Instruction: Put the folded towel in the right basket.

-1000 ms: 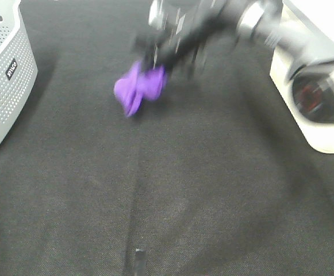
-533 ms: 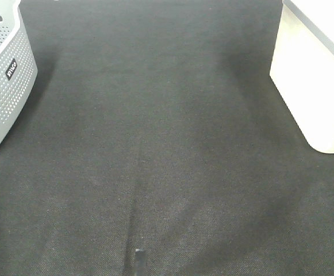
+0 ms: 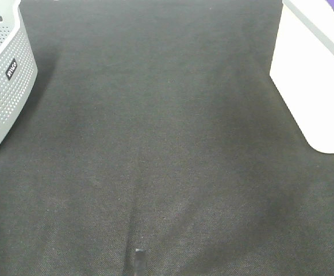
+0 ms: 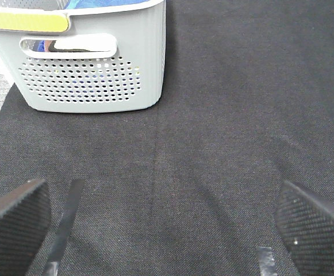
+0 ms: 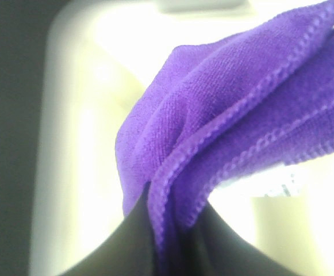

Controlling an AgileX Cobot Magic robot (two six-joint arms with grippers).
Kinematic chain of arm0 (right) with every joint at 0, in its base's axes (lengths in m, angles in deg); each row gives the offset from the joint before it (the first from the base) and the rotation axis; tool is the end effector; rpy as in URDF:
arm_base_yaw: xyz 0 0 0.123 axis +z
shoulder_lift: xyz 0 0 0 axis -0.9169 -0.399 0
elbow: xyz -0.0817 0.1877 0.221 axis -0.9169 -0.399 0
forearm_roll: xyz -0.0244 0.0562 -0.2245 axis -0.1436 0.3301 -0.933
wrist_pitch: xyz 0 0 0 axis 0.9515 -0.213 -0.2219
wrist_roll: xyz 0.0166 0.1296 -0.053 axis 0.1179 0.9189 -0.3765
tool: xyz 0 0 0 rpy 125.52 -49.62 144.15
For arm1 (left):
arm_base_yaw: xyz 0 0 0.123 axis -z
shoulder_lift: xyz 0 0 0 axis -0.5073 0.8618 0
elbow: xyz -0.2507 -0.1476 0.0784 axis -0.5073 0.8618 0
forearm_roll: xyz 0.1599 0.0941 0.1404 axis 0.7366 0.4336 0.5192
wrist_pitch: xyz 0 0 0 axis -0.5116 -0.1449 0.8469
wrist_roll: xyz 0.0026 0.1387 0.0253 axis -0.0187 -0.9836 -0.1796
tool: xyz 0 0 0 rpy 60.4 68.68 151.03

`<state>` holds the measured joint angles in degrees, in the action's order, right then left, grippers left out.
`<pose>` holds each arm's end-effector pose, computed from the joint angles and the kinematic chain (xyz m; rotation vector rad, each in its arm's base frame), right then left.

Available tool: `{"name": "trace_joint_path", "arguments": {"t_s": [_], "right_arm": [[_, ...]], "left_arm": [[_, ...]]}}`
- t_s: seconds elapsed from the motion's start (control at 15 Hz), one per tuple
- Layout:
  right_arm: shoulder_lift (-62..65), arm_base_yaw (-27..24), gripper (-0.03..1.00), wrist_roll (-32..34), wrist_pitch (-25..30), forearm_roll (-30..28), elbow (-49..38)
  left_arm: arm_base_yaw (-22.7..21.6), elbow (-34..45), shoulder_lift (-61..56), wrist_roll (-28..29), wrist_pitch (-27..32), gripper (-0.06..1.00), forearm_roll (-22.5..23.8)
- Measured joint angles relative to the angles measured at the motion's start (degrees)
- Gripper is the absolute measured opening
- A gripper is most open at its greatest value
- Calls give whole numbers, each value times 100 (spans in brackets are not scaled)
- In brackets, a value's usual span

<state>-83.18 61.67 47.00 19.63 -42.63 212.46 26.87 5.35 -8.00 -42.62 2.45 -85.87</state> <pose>0.4920 -0.0521 0.3367 0.0689 2.4762 -0.1521 0.0066 -0.0074 0.2467 -0.0268 2.0279 -0.0138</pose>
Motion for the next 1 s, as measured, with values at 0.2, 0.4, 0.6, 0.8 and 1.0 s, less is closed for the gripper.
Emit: {"name": "trace_joint_path", "arguments": {"t_s": [0.2, 0.4, 0.6, 0.8, 1.0], "right_arm": [[-309, -63, 9, 155, 23, -476, -258], [-493, -63, 20, 327, 17, -470, -269], [-493, -63, 82, 355, 17, -481, -269], [-493, -63, 96, 372, 17, -476, -269], [-338, -57, 97, 395, 17, -258, -286]], "left_arm": [[0, 0, 0, 0, 0, 99, 0], [0, 0, 0, 0, 0, 99, 6], [0, 0, 0, 0, 0, 99, 11], [0, 0, 0, 0, 0, 99, 17], [0, 0, 0, 0, 0, 99, 17]]}}
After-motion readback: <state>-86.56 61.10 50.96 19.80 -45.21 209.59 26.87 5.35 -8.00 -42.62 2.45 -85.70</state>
